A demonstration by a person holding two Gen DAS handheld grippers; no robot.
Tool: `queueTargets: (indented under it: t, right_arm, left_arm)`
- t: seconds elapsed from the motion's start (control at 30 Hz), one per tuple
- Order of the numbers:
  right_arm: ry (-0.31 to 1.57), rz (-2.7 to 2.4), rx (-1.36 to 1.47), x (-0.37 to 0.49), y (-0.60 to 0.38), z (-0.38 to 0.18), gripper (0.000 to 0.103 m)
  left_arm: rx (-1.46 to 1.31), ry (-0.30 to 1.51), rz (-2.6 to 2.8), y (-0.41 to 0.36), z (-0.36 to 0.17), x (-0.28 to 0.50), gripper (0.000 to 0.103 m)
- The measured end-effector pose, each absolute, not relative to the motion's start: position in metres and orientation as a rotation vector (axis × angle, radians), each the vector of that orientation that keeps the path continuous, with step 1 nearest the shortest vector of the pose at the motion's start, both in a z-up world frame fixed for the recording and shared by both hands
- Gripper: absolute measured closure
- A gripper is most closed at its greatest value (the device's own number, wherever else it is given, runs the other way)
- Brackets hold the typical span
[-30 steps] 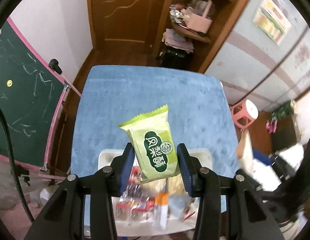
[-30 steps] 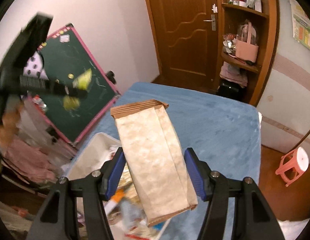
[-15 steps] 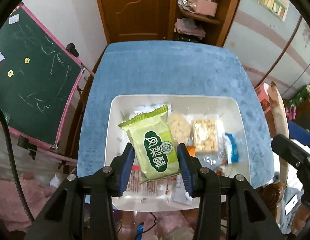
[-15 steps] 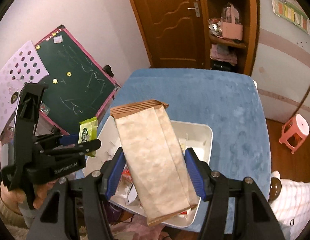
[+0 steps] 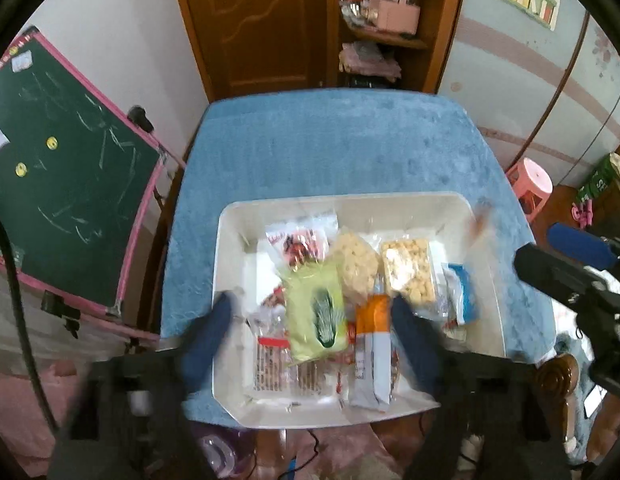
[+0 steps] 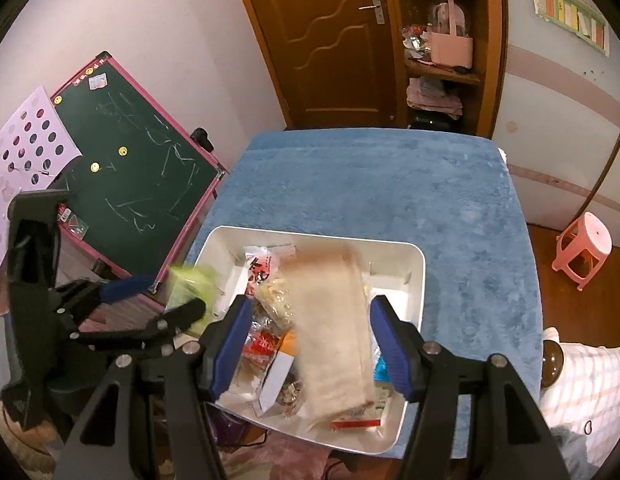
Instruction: Organize snacks
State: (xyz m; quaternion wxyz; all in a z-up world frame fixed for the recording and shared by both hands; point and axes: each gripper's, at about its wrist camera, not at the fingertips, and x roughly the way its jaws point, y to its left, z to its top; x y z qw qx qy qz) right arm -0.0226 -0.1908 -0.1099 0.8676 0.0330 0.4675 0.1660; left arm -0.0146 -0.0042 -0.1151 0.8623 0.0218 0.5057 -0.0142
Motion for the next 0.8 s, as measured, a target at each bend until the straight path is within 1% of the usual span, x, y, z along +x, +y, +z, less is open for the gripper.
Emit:
queueTargets:
  t: [0.03,0.07,0.23,0.37,0.8]
  right_arm:
    - [0.980,0.350,0.070,-0.021,-0.190,-0.110,0.041]
    - [0.981,0.351,0.073,-0.020,-0.190,-0.110,0.041]
    - [0.988,0.349,0.099,-0.018,-0.193,-0.110,0.041]
    - [0.953,0.332,0.096,-0.021,-0.195,-0.100,0.041]
    - [0.903,0.273,0.114,-0.035,-0.217,-0.066,0.041]
  left_arm:
    - [0.050,1.044,-0.034,-0.005,-0.112,-0.015,0.005]
    - [0.054,1.036,-0.043,-0.005,-0.110,-0.015,0.004]
    - [0.060,1.057,-0.061,-0.008,-0.108,-0.012,0.004]
    - [0.047,1.060,-0.074,-0.009,-0.105,-0.013,0.004]
    - [0.009,1.026,-0.088,-0.023,-0.070,-0.016,0.004]
